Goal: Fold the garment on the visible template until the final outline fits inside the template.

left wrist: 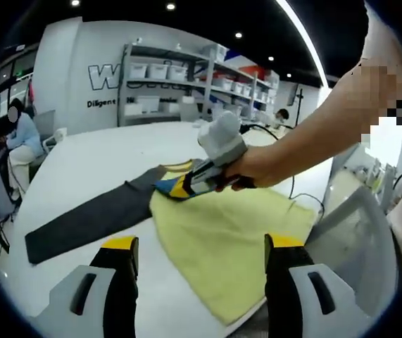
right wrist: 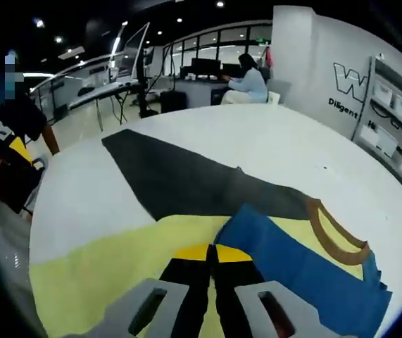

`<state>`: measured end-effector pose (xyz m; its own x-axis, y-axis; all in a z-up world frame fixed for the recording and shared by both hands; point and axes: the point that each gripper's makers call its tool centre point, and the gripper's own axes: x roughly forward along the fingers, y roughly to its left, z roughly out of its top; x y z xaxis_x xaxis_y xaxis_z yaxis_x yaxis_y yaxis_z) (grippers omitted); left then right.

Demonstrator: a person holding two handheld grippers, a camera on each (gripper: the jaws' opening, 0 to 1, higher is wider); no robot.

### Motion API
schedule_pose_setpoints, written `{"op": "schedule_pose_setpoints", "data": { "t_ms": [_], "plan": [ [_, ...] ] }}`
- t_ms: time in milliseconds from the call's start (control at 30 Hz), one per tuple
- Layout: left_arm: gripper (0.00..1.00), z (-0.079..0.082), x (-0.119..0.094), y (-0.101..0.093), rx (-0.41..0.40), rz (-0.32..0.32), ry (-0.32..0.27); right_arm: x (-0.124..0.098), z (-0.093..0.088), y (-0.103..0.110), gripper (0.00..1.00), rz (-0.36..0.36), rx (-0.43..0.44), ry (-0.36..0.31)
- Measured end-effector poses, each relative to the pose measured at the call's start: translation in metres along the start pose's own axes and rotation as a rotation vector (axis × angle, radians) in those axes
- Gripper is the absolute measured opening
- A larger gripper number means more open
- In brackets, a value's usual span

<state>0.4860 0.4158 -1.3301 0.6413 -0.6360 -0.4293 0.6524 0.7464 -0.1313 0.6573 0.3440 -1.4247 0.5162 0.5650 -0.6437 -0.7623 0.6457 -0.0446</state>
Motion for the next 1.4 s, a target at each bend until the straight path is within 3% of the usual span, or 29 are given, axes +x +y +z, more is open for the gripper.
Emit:
{"op": "schedule_pose_setpoints", "data": {
  "t_ms": [133,300,433,667,833,1033,1133,1400],
  "plan": [
    [0.69,0.0,-0.001,0.005,-0.002,0.005,0.0,-0.006,0.006,0.008,0.03,0.031,0.006,-0.019],
    [0.69,-0.003,-0.005,0.034,-0.053,0.058,-0.01,-0.024,0.01,0.018,0.09,0.066,0.028,-0.061],
    [0.66,-0.015,-0.013,0.078,-0.13,0.141,-0.008,-0.042,0.012,0.026,0.14,0.081,0.03,-0.094],
    [0.62,-0.04,-0.034,0.17,-0.275,0.324,-0.02,-0.071,0.015,0.037,0.21,0.085,0.025,-0.137],
    [0.57,-0.054,-0.046,0.227,-0.444,0.457,-0.073,-0.092,0.018,0.038,0.23,0.074,0.021,-0.164],
    [0.51,-0.061,-0.041,0.25,-0.489,0.503,-0.065,-0.109,0.016,0.035,0.23,0.048,0.014,-0.178],
    [0.49,-0.064,-0.042,0.261,-0.561,0.533,-0.085,-0.116,0.013,0.032,0.23,0.032,0.028,-0.18],
    [0.41,-0.08,-0.04,0.274,-0.662,0.582,-0.081,-0.136,0.004,0.026,0.23,-0.009,0.052,-0.181]
  ]
}}
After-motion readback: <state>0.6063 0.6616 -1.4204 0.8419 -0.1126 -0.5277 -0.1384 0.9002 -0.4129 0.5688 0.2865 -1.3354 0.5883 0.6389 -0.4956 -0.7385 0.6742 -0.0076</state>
